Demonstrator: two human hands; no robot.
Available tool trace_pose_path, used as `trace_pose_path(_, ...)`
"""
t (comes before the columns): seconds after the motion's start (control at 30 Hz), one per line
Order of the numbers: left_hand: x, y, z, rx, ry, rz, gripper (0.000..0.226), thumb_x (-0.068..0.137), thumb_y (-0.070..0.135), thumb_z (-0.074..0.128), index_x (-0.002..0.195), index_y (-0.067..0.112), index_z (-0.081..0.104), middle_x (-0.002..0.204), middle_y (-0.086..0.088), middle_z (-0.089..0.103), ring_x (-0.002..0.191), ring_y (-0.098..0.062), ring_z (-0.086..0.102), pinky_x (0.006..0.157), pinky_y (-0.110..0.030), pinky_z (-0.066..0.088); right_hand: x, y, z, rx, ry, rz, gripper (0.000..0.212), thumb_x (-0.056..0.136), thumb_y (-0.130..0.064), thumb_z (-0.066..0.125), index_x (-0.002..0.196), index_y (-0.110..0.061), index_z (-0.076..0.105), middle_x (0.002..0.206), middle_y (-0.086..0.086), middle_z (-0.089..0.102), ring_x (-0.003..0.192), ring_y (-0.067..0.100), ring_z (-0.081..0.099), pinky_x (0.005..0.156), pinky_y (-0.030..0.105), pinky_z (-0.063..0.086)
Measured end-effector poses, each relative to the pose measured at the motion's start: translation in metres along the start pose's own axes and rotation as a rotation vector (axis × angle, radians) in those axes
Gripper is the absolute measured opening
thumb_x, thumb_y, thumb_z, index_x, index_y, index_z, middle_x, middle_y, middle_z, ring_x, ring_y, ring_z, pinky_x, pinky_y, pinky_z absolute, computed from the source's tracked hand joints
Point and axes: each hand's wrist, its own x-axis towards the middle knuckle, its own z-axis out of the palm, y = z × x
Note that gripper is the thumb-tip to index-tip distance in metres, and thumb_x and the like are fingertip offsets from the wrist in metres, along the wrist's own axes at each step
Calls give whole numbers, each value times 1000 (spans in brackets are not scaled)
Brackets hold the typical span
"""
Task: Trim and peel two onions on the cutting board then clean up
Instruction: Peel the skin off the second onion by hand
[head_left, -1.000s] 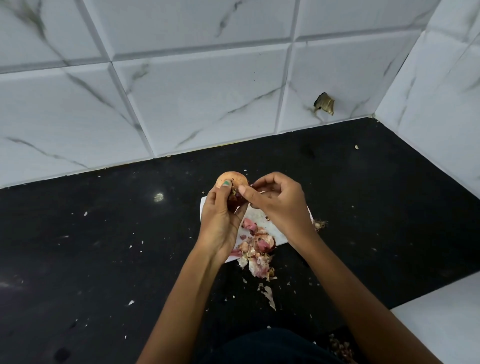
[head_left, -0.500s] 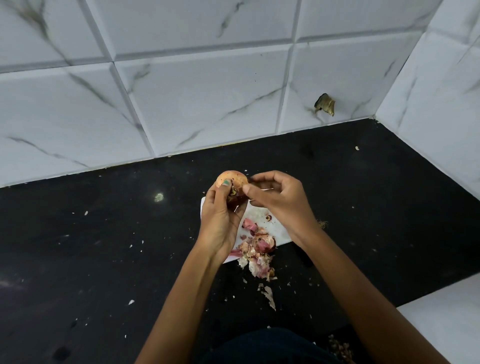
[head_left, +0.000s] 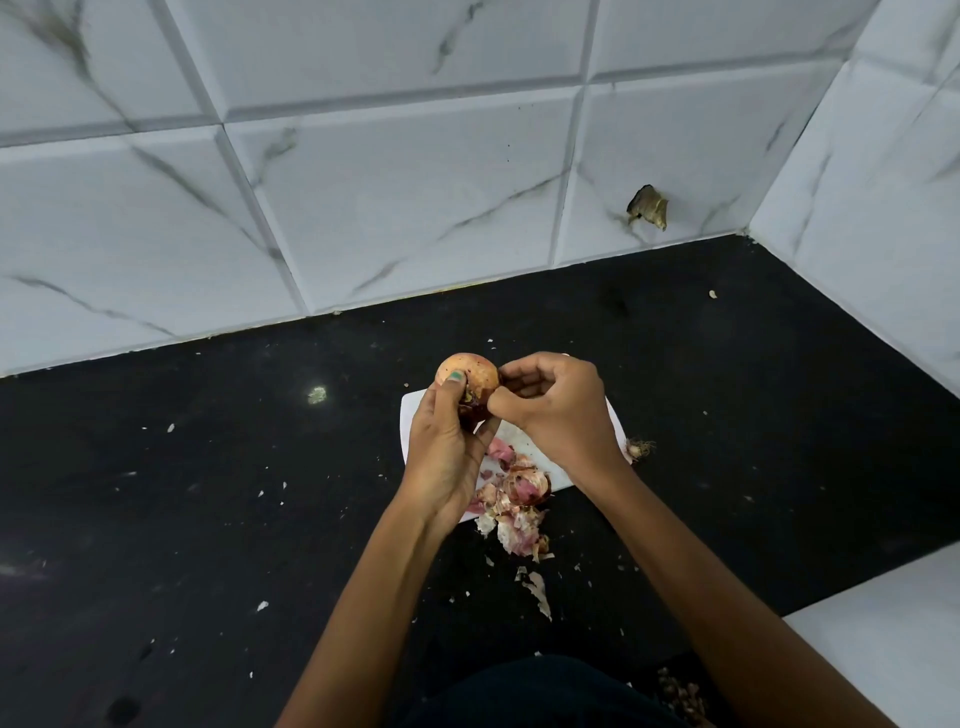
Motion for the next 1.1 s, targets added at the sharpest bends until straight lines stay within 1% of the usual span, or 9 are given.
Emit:
trace_pose_path(0.23,1,-4,-2,86,7,23,38,102,23,44,129,-3,52,127,-21,61,122,-26,58,105,-38,47,0,2,1,-36,1,-2,17,71,-13,74,87,-13,72,73,-10,69,68,-1,66,65,16,55)
trace_pose_path(0.37,-1,-4,-2,96,-6,25,31,101,22,46,122,2,56,111,-13,65,104,-17,63,98,-33,51,0,6,1,-37,-2,-14,17,72,-13,73,90,-12,72,75,-10,69,70,-1,66,65,15,54)
trace_pose_path(0.47,1,-1,-2,77,15,29,36,99,23,51,127,0,55,114,-15,64,104,-17,63,95,-32,54,-2,9,3,-48,32,-75,20,76,-12,71,96,-13,69,80,-14,66,78,-4,64,65,9,51)
trace_pose_path(0.53,2,2,-3,29,46,24,39,98,22,54,128,-2,54,112,-16,65,98,-19,66,86,-30,58,-4,13,4,-46,27,-180,27,81,-9,68,107,-15,65,93,-12,64,87,-1,63,68,10,51)
trace_pose_path(0.63,2,7,-6,-5,67,30,42,95,22,57,130,-2,52,101,-13,66,88,-18,67,66,-25,59,-7,19,4,-137,-77,-415,34,83,-13,69,117,-16,64,115,-1,57,104,4,56,79,14,51)
trace_pose_path(0.7,2,7,-8,-6,65,29,45,95,22,58,132,-3,51,103,-13,65,87,-17,68,65,-24,58,-5,21,3,-162,-110,-468,32,82,-14,70,114,-14,66,115,3,56,108,5,54,83,13,50)
trace_pose_path(0.8,1,7,-11,-17,53,19,47,96,25,58,132,-4,52,108,-15,64,86,-15,69,67,-24,57,-1,23,5,-135,-108,-463,27,80,-11,73,107,-10,67,110,3,60,101,9,59,79,20,54)
trace_pose_path(0.93,2,6,-12,0,50,7,46,96,25,58,131,-4,52,108,-15,64,85,-14,69,67,-25,58,1,24,4,-153,-108,-464,21,78,-11,75,98,-9,67,105,2,61,94,9,60,76,19,54)
trace_pose_path(1.1,3,6,-14,11,26,-13,44,96,27,58,127,-3,56,99,-9,66,87,-15,69,71,-26,58,3,21,4,-140,-120,-462,12,79,-8,74,89,-7,68,99,2,59,91,8,59,75,22,54)
